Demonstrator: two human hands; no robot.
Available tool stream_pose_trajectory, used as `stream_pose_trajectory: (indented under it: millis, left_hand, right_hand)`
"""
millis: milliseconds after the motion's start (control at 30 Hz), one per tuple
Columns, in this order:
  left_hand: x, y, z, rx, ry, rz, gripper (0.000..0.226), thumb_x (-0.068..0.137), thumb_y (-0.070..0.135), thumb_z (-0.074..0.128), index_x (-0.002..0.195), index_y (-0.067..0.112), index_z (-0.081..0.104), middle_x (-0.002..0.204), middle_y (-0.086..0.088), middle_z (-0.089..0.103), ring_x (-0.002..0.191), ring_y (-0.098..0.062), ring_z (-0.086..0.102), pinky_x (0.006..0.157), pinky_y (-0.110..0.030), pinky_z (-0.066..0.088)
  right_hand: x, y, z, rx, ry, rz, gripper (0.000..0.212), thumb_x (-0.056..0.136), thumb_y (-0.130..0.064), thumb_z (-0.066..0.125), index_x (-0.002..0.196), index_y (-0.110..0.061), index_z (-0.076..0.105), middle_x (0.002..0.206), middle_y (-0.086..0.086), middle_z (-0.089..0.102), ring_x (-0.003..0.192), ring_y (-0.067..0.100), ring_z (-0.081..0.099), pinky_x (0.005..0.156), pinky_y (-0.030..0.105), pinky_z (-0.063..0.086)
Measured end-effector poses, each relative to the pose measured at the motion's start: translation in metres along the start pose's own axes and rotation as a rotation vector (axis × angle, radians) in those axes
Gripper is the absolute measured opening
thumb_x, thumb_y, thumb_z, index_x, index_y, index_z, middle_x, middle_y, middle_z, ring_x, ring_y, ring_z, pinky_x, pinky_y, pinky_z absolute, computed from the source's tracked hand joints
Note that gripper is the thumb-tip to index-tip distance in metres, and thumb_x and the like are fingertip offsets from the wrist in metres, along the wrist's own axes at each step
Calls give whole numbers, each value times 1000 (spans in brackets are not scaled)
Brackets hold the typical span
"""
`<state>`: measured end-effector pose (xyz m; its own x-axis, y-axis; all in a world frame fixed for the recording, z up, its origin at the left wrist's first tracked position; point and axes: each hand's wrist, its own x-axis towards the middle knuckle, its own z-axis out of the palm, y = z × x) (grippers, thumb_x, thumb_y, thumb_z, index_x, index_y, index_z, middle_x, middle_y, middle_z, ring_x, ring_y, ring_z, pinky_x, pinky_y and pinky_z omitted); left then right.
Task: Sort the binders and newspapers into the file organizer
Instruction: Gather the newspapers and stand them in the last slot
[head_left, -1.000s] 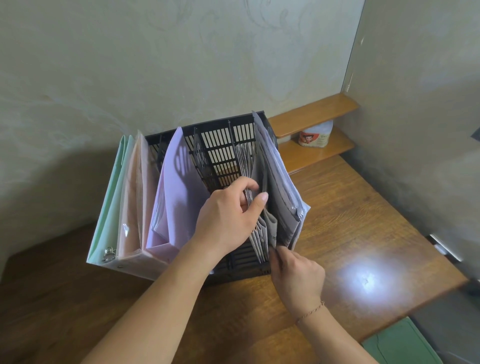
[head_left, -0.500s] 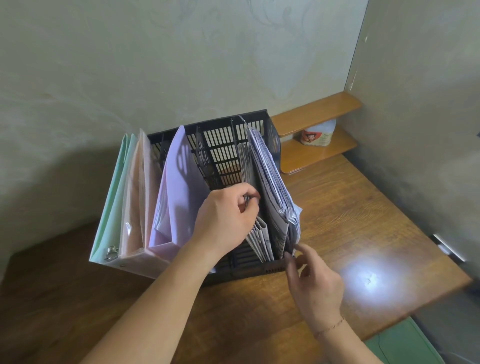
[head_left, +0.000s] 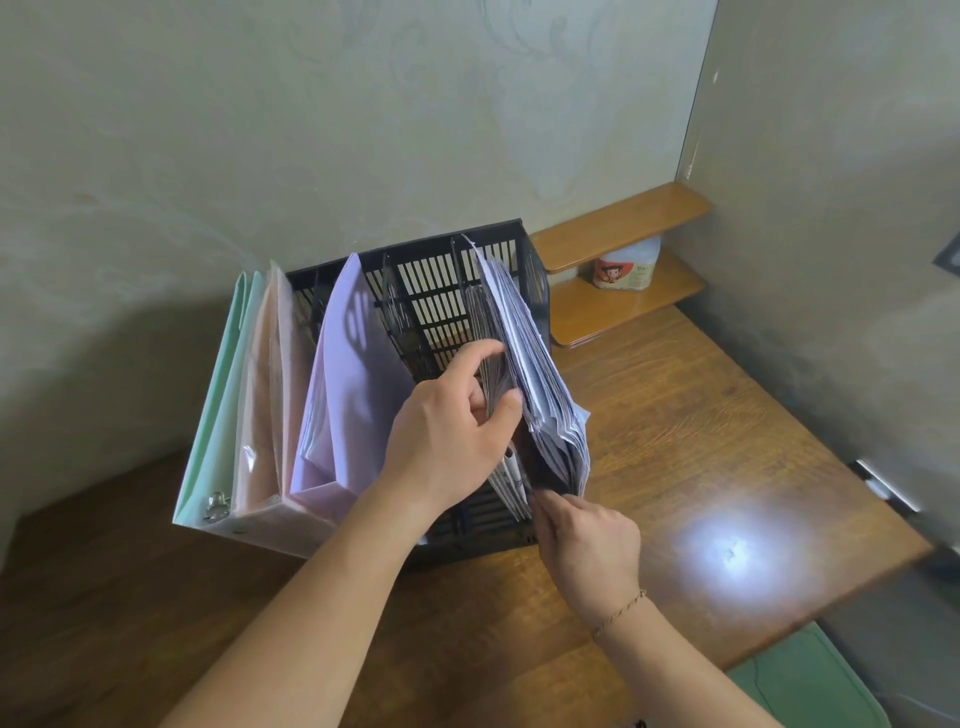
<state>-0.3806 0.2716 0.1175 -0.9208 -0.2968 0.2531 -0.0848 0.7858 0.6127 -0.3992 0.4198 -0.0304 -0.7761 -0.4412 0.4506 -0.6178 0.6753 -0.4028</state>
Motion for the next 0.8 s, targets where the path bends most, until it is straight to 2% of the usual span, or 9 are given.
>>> stream_pose_trajectory:
  millis: [100, 233, 300, 400, 467, 567, 633, 733, 800]
  left_hand:
    - [1, -2, -1, -22, -5, -6, 36, 93, 25, 58, 128, 28, 53, 50, 6, 48, 51, -12, 51, 58, -27, 47]
    - [-1, 1, 1, -37, -4, 1, 38, 94, 30, 59, 131, 29, 51, 54, 5, 51, 53, -12, 53, 61, -30, 51]
    - [-2, 2, 4, -45, -5, 4, 41, 94, 32, 58, 134, 30, 48, 56, 4, 51, 55, -14, 54, 63, -36, 53]
    - [-3, 3, 6, -28, -28, -3, 47, 94, 34, 58, 139, 34, 42, 60, 4, 51, 58, -13, 55, 66, -39, 53]
    - [-3, 2, 5, -23, -43, -12, 49, 94, 31, 57, 140, 36, 41, 61, 5, 50, 57, -12, 54, 65, -38, 53]
    - [-3, 1, 4, -20, -42, -44, 55, 90, 20, 57, 141, 31, 41, 58, 5, 49, 52, -11, 50, 59, -33, 51]
    - [-4, 1, 5, -24, -33, -70, 58, 88, 15, 54, 143, 27, 39, 57, 6, 47, 52, -12, 48, 59, -35, 52]
    - [-4, 1, 8, -33, -19, -102, 59, 88, 12, 52, 143, 25, 38, 57, 5, 44, 52, -12, 45, 60, -37, 51]
    - [-4, 3, 10, -35, -19, -114, 58, 89, 11, 52, 143, 24, 38, 57, 6, 43, 52, -11, 44, 57, -34, 48]
  right_hand:
    - [-2, 4, -10, 51, 6, 37, 16, 81, -25, 55, 69, -26, 65, 50, -7, 57, 39, 13, 54, 35, 21, 35]
    - [10, 2, -37, 155, 374, -27, 7, 84, -20, 67, 88, -17, 73, 60, -5, 61, 45, 14, 54, 36, 25, 40]
    - [18, 1, -38, 123, 427, -40, 23, 79, -22, 74, 99, -17, 64, 75, 1, 64, 57, 17, 58, 38, 26, 43]
    - [28, 6, -32, 143, 367, 20, 54, 71, -28, 77, 110, -17, 43, 104, 7, 49, 77, 15, 51, 39, 22, 41]
    - [32, 9, -30, 182, 337, -6, 65, 67, -29, 78, 115, -16, 35, 113, 10, 38, 85, 15, 49, 41, 21, 42]
    - [31, 10, -26, 238, 324, -130, 80, 71, -29, 76, 129, -16, 22, 121, 14, 37, 87, 17, 53, 51, 18, 41]
    - [28, 12, -23, 271, 275, -150, 87, 74, -31, 75, 135, -15, 15, 125, 15, 39, 81, 18, 59, 51, 17, 42]
    - [27, 14, -19, 232, 98, -49, 88, 75, -35, 72, 140, -10, 20, 122, 12, 50, 74, 19, 64, 41, 25, 46]
    - [33, 11, -14, 114, -55, 24, 87, 66, -30, 78, 139, -9, 34, 101, 4, 63, 63, 19, 64, 36, 26, 41]
